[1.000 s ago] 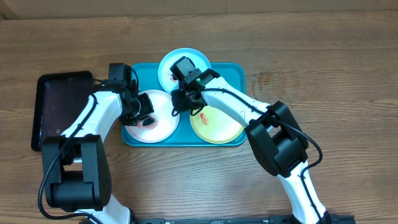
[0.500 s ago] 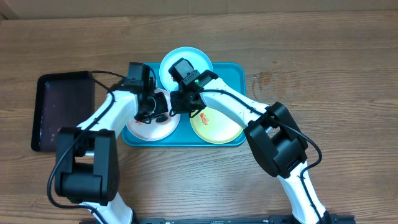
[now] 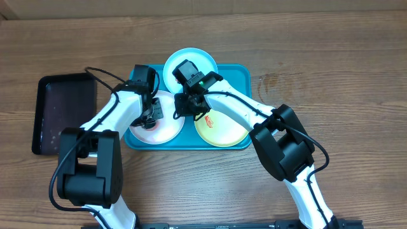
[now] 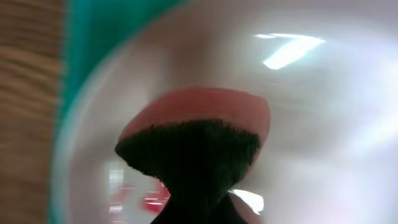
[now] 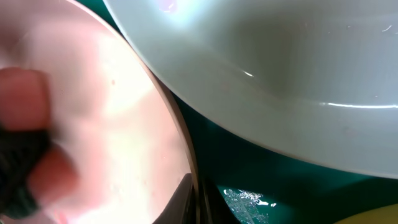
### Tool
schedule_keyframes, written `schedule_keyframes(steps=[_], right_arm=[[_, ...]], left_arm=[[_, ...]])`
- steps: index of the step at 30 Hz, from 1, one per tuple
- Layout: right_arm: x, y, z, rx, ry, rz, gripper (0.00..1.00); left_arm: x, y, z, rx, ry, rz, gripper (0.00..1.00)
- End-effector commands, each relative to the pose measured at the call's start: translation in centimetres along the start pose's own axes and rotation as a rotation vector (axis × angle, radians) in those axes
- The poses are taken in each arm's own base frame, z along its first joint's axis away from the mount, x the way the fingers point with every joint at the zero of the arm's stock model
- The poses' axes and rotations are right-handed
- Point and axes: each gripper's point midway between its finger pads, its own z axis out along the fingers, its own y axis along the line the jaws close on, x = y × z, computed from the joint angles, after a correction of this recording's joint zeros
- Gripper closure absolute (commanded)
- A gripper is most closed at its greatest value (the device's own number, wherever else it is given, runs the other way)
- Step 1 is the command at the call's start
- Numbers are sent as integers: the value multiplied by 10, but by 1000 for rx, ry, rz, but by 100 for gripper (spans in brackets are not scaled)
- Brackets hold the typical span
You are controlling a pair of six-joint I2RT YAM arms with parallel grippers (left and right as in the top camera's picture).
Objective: Clean dirty plates on tray and stack at the side
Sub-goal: 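Scrub the white plate with the sponge in the left gripper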
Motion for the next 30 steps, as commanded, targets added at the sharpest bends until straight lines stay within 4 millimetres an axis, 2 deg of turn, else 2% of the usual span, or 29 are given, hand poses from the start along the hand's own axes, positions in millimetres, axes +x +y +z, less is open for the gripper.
schedule_keyframes(steps=[1,4,6,11,14,18,22,23,24,26,27,28,30], right_arm=[[1,-16,3,55,4,23,96],[1,-16,3,55,5,23,96],[1,-16,3,55,5,15,96],[1,-16,3,54,4,15,96],[0,-15,3,51,-1,14,96],[-1,-15,3,49,-5,14,96],[-1,-15,3,49,-4,14,96],[-1,-15,3,50,-2,14,96],[-1,-15,3,50,-2,14,96],[-1,-15,3,50,-2,14,96],[-1,-15,3,50,-3,14,96],[-1,-15,3,50,-3,14,96],[-1,-15,3,48,-5,13,96]], left_arm=[[0,45,12,-245,-12,62,96],[-5,44,9,-241,-20,78,96],[-8,27,5,-151,-3,73,96],[4,-60,-12,360,102,126,96],[13,-83,-17,492,152,129,96],[26,-74,2,435,214,131,96],[36,-37,32,232,261,120,94],[37,-25,37,172,267,119,87],[37,-14,40,121,267,119,72],[33,7,45,27,257,117,58],[31,15,45,-13,248,115,44],[29,21,46,-35,242,114,36],[26,29,46,-71,231,110,45]])
